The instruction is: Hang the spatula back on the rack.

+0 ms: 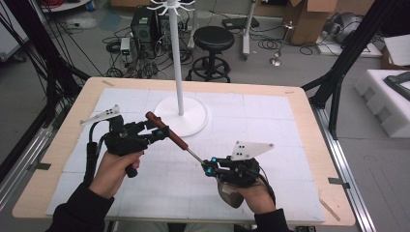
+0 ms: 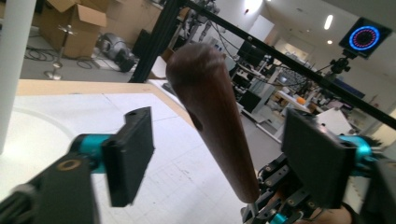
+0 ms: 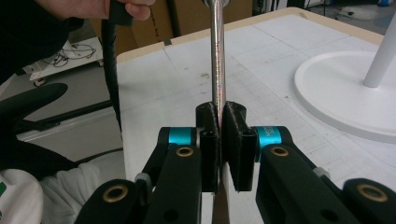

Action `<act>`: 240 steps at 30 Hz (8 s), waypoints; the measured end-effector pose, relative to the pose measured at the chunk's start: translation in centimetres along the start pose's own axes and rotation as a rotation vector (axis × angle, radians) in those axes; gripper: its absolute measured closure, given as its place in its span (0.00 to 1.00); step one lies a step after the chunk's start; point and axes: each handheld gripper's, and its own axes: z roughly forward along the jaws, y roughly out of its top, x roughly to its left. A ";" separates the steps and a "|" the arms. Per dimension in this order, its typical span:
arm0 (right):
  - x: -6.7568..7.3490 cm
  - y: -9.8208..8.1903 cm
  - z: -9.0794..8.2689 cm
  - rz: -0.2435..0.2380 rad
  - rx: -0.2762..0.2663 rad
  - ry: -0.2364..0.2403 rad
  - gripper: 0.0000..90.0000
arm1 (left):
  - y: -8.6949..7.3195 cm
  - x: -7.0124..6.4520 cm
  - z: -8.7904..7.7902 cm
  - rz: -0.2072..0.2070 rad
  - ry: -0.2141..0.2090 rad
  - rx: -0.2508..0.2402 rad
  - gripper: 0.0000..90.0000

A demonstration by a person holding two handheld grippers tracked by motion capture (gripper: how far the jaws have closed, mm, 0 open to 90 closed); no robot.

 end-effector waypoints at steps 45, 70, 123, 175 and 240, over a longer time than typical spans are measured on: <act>1.0 1.2 0.7 -0.013 -0.093 0.138 0.92 | 4.5 -5.8 0.6 0.139 -0.167 -0.036 0.81; 0.3 2.3 0.8 -0.028 -0.240 0.304 0.47 | 5.3 -7.3 1.7 0.367 -0.361 0.127 0.81; 2.4 2.3 1.9 0.045 -0.261 -0.053 0.93 | 3.3 -5.9 4.3 0.283 -0.175 0.099 0.81; -2.4 -3.8 -7.6 0.101 -0.342 -0.377 0.24 | 18.3 2.4 10.2 0.316 0.044 0.045 0.81; -3.8 -9.1 -8.2 0.118 -0.222 -0.576 0.21 | -6.5 5.9 -10.8 0.322 0.314 -0.011 0.27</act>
